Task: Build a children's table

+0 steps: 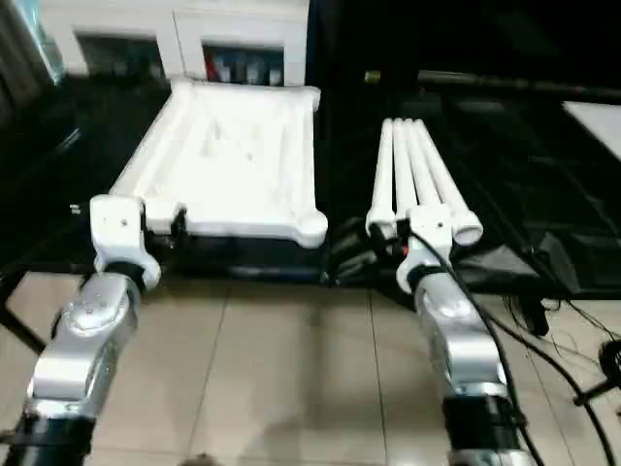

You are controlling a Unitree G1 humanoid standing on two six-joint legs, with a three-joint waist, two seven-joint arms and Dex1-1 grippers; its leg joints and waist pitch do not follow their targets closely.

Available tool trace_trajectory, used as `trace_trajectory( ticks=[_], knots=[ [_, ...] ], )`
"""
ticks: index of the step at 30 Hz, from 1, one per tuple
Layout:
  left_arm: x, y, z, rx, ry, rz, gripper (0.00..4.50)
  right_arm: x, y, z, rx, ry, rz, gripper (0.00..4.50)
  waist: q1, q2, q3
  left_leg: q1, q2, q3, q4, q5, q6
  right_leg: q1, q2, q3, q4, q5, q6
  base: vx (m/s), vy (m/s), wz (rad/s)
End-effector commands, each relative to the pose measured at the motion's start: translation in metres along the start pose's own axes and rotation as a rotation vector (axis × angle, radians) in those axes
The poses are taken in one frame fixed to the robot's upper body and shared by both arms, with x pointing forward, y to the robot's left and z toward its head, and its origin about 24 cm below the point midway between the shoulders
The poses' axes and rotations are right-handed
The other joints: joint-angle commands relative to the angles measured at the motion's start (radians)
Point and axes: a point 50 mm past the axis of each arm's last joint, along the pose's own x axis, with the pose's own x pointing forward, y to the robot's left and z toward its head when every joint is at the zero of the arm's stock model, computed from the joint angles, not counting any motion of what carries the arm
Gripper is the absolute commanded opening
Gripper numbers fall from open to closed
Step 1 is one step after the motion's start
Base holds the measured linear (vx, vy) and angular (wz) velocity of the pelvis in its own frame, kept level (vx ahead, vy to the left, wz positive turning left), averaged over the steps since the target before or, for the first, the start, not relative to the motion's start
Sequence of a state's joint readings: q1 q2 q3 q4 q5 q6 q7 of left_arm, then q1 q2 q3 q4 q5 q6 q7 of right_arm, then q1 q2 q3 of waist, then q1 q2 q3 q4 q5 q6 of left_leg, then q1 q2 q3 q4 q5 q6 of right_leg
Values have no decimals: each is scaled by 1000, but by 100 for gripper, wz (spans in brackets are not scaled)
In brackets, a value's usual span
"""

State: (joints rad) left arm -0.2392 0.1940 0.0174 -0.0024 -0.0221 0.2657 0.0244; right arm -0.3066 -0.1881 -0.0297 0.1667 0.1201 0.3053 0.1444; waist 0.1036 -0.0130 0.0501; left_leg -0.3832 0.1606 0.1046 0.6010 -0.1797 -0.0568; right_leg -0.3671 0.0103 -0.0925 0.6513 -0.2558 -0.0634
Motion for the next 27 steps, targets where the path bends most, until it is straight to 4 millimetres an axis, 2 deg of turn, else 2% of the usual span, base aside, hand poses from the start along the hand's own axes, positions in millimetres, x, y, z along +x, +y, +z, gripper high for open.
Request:
trace_trajectory(
  ticks=[1, 2, 3, 5, 7, 9, 10, 11, 13, 14, 16, 17, 18, 19, 20, 21, 22, 23, 24, 25, 26, 27],
  knots=[
    [-1, 0, -2, 20, 19, -11, 359, -1, 7, 3, 1, -6, 14, 375, 5, 1, -57, 17, 71, -2, -50, -126, 79, 49, -158, 86, -112, -28, 7, 0, 0, 0],
    [0, 0, -3, 10, 26, -19, 359, -1, 9, 2, 0, -3, 15, 375, 7, 0, -54, 14, 68, 12, -51, -122, 59, 50, -152, 83, -120, -95, 2, 0, 0, 0],
    [1, -1, -3, 14, 17, -18, 359, 0, 12, 0, 4, 1, 18, 375, 9, 7, -52, 12, 68, 14, -53, -119, 51, 50, -151, 82, -123, -119, 7, 0, 0, 0],
    [2, -1, -5, 6, 22, -17, 359, -1, 16, -2, -6, -2, 23, 375, 9, 7, -52, 16, 81, 10, -62, -146, 33, 43, -150, 79, -123, -170, 15, 0, 0, 0],
    [3, -2, -3, 0, 9, -26, 359, 0, 20, -1, 2, -6, 32, 375, 8, 7, -52, 17, 87, 8, -67, -157, 30, 42, -153, 80, -121, -162, 5, 0, 0, 0],
    [2, -2, 0, -2, 8, -58, 359, 2, 23, 1, 24, -19, 35, 375, 8, 12, -57, 18, 93, 7, -71, -157, 27, 43, -159, 81, -112, -100, -28, 0, 0, 0],
    [2, -2, 0, -4, 11, -67, 359, 3, 23, 2, 27, -22, 36, 375, 8, 11, -57, 18, 93, 9, -71, -154, 29, 41, -160, 81, -111, -86, -35, 0, 0, 0],
    [1, -2, 1, -6, 14, -78, 359, 3, 24, 2, 30, -26, 38, 375, 9, 12, -57, 20, 91, 14, -70, -155, 27, 40, -162, 82, -107, -60, -56, 0, 0, 0],
    [0, -2, 1, -2, 23, -94, 359, 4, 26, 3, 38, -33, 47, 375, 10, 14, -55, 26, 91, 17, -74, -199, 20, 42, -165, 81, -109, -101, -60, 0, 0, 0],
    [-2, -1, 1, 0, 20, -109, 359, 6, 29, 3, 26, -30, 60, 375, 10, 20, -52, 36, 92, 18, -80, -272, 7, 46, -166, 80, -116, -189, -57, 0, 0, 0],
    [-5, 0, 0, -10, 23, -119, 359, 6, 32, 3, 23, -31, 71, 375, 6, 21, -43, 56, 91, 23, -94, -406, 2, 56, -157, 72, -141, -356, -41, 0, 0, 0],
    [-9, 1, -3, -33, 38, -118, 359, 5, 34, 4, 34, -44, 78, 375, 2, 20, -28, 82, 85, 27, -97, -511, 0, 55, -153, 62, -161, -495, -38, 0, 0, 0],
    [-9, 1, -3, -34, 39, -117, 359, 5, 34, 4, 35, -44, 77, 375, 0, 18, -23, 90, 79, 29, -95, -538, 0, 60, -154, 58, -175, -556, -29, 0, 0, 0],
    [-9, 2, -4, -37, 40, -115, 359, 5, 34, 5, 39, -45, 76, 375, -1, 15, -22, 92, 72, 33, -93, -534, 3, 68, -155, 56, -185, -596, -18, 0, 0, 0],
    [-9, 2, -4, -27, 37, -104, 359, 5, 32, 5, 37, -43, 68, 375, 1, 13, -22, 112, 64, 40, -89, -532, 8, 72, -154, 51, -203, -656, 2, 61, 28, -7],
    [-9, 2, -3, -29, 35, -102, 359, 5, 31, 5, 38, -40, 64, 375, 5, 15, -23, 118, 64, 42, -97, -514, 15, 84, -153, 51, -207, -648, 6, 61, 28, -7],
    [-8, 2, -3, -30, 33, -100, 359, 5, 30, 5, 37, -34, 59, 375, 5, 14, -26, 110, 69, 40, -112, -486, 24, 104, -147, 52, -199, -593, 0, 104, 27, -8],
    [-8, 2, -3, -30, 33, -100, 359, 5, 30, 5, 37, -34, 58, 375, 6, 15, -32, 107, 71, 39, -118, -466, 29, 114, -145, 54, -194, -553, -7, 118, 29, -5],
    [-8, 2, -3, -32, 35, -104, 359, 6, 29, 4, 35, -30, 55, 375, 5, 19, -42, 118, 79, 36, -125, -432, 41, 115, -141, 55, -179, -452, -39, 118, 29, -5],
    [-8, 1, -3, -31, 36, -105, 359, 6, 28, 4, 34, -31, 54, 375, 1, 19, -47, 121, 83, 34, -128, -411, 51, 117, -137, 55, -168, -388, -58, 118, 25, -1],
    [-8, 1, -3, -29, 37, -108, 359, 6, 28, 5, 31, -33, 56, 375, -2, 19, -57, 121, 86, 33, -128, -343, 77, 125, -134, 52, -150, -257, -88, 135, 16, 1],
    [-7, 0, -2, -26, 36, -111, 359, 7, 28, 6, 25, -36, 57, 375, -4, 17, -63, 121, 78, 38, -120, -275, 109, 128, -133, 52, -136, -138, -108, 135, 16, 1]
  ],
)
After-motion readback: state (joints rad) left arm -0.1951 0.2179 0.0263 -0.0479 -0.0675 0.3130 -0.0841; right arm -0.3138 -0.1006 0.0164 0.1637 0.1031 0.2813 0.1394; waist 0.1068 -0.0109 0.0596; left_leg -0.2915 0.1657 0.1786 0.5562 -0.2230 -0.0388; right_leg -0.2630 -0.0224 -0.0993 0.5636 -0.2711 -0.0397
